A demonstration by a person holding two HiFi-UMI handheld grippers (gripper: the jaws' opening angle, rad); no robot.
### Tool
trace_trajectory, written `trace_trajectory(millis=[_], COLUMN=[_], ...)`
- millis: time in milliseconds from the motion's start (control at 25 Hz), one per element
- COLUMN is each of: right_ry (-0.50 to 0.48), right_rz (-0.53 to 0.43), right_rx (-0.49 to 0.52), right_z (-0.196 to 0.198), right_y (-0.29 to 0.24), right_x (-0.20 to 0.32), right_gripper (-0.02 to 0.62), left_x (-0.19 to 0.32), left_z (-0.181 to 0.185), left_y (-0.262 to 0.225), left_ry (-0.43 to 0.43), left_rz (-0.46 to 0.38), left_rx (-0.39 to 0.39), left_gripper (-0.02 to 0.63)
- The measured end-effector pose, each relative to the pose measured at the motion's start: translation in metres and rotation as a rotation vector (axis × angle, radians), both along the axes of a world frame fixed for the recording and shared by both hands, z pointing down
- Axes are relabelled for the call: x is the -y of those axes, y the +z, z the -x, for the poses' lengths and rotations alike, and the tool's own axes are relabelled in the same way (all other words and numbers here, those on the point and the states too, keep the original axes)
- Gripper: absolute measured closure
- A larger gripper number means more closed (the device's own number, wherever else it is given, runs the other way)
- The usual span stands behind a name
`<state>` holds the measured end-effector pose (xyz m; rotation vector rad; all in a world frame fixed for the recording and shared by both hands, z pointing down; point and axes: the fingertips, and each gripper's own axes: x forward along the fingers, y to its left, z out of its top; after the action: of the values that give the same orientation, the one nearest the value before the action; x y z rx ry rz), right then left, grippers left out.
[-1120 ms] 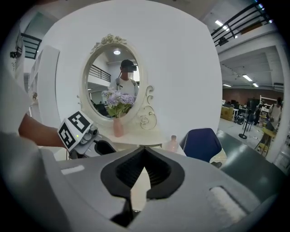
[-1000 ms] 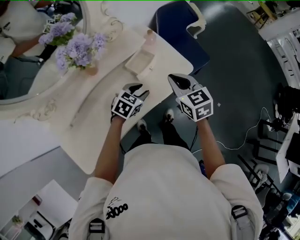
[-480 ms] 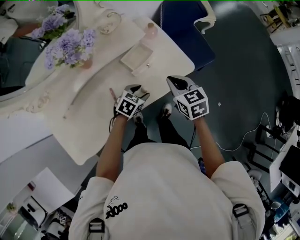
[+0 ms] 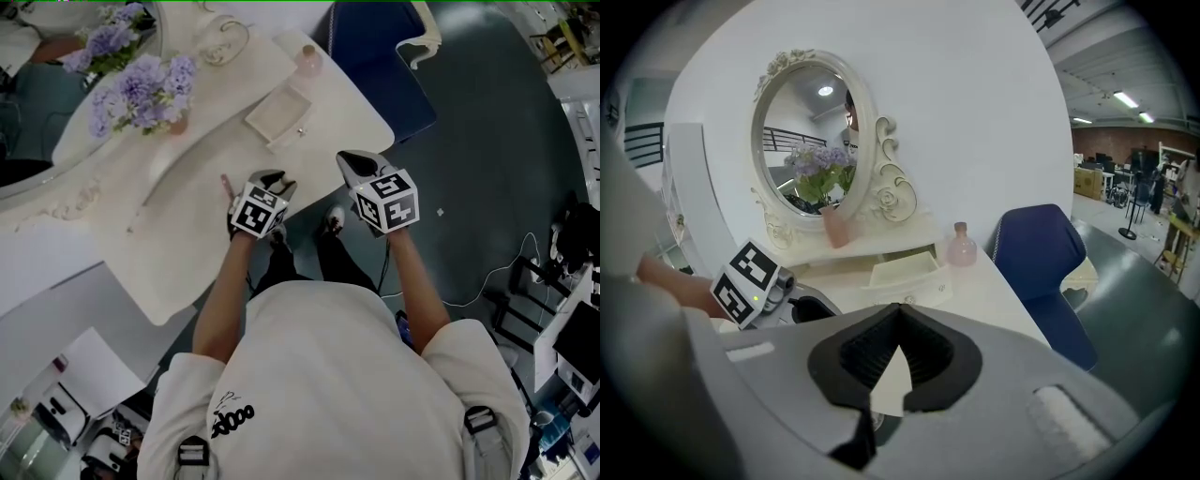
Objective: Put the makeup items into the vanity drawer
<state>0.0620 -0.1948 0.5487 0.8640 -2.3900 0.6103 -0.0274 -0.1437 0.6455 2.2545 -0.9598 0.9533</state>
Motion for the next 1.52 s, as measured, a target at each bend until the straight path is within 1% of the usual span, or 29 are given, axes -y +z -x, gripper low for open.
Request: trace_trajectory(millis=[160,320,440,520,600,720,840,960,1120,1240,1320,1440,1520], right_ry=[0.003,0.008,0.011,0.002,-0.008,-0.021,-0.015,-0.005,0.011,0.025,0.034,0.047,0.051], right_rz=[-0.02,-0.036,-0.069,-0.088,-0.09,-0.082,-0.05,-0.022,-0.017,-0.008,-0.002,0.001,-0.004], right_rx=[0.025,0.025,-0.013,-0.031,-0.035,-0.038,-0.035,-0.038,-0.042,-0.051,-0.059,-0.062,-0.06], right_z=[0.01,0.015,0.013,0.013,0.014,0.013,0.007,0.001,-0.007,-0.013,-0.016,-0.019,-0.018], right_y=[-0.008,-0.013,-0.014,-0.014,-0.014,-0.011,-0.003,0.003,0.006,0.01,0.011,0.01,0.007], right_x=[0.006,0.013,0.019,0.022,0.023,0.024,0.026,0.028,0.034,0.036,0.033,0.029,0.029], right_gripper=[0.592,0.592,0.592,0.592,0.592,0.592,0.592,0.592,0.592,0.592,0.592,0.592,0.592], left_x=[0.016,0.046,0.075,0.096,0.114,0.136,0.15,0.162,0.181,0.191,0.193,0.194,0.191], left_z=[0.009,0.02,0.027,0.032,0.036,0.039,0.035,0.028,0.021,0.019,0.019,0.019,0.022], left_y=[-0.03,-0.074,-0.099,-0.105,-0.1,-0.081,-0.059,-0.045,-0.033,-0.027,-0.026,-0.036,-0.051], left_ry=[-0.019,-0.069,-0.107,-0.125,-0.136,-0.131,-0.086,-0.027,0.01,-0.003,-0.02,-0.043,-0.048], left_rz=[-0.075,-0.165,-0.242,-0.27,-0.265,-0.222,-0.163,-0.14,-0.144,-0.152,-0.169,-0.219,-0.271], left_rx=[-0.026,-0.073,-0.068,-0.055,-0.046,-0.035,-0.008,0.045,0.099,0.117,0.12,0.103,0.078], left_gripper=[0.457,0.457,0.457,0.457,0.457,0.456,0.454,0.454,0.453,0.446,0.437,0.388,0.392])
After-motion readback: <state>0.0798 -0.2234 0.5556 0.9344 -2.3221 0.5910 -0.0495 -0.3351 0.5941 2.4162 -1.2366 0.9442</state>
